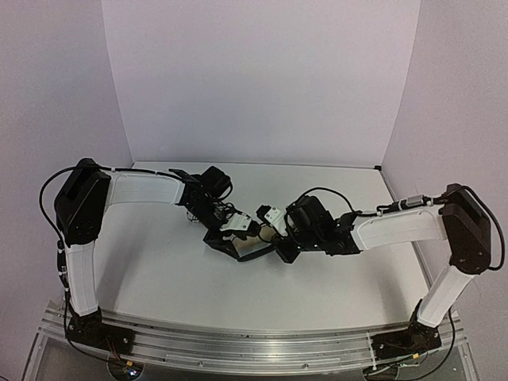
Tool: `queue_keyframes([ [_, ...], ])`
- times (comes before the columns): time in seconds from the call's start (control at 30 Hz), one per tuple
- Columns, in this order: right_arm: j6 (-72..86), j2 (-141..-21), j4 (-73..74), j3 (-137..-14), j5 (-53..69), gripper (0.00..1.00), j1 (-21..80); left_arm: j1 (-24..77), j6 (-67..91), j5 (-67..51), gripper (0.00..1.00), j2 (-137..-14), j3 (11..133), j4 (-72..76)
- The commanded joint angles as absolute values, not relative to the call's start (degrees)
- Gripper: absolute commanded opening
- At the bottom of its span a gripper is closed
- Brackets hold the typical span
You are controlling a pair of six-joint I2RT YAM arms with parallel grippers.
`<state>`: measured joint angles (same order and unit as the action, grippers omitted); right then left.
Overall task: Organize the sunglasses
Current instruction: Place the glasses cleaning cloth in the sunglasses case.
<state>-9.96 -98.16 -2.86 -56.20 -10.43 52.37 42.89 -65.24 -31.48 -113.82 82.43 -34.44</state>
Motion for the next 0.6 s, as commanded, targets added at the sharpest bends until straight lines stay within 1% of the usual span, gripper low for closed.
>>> queue_keyframes([
  [0.0,-10.2,-99.6,-1.0,-59.5,-10.3,0.0,49.8,42.8,-52.8,-37.5,0.55,-113.3,81.4,-30.9],
  [0.1,-8.6,-101.0,2.0,-61.3,-6.8,0.04,47.8,43.6,-49.4,-36.9,0.56,-113.4,79.3,-26.3],
  [0.3,-8.3,-105.8,9.5,-66.2,-0.9,0.13,47.1,43.8,-48.6,-37.3,0.56,-113.8,76.4,-21.9],
  [0.37,-8.2,-107.2,10.6,-66.8,-0.5,0.13,46.7,44.2,-49.0,-38.1,0.52,-113.7,75.2,-20.7],
  [0.57,-7.0,-111.7,14.6,-71.3,2.7,0.12,46.3,45.5,-50.8,-40.3,0.32,-113.8,75.0,-20.6],
])
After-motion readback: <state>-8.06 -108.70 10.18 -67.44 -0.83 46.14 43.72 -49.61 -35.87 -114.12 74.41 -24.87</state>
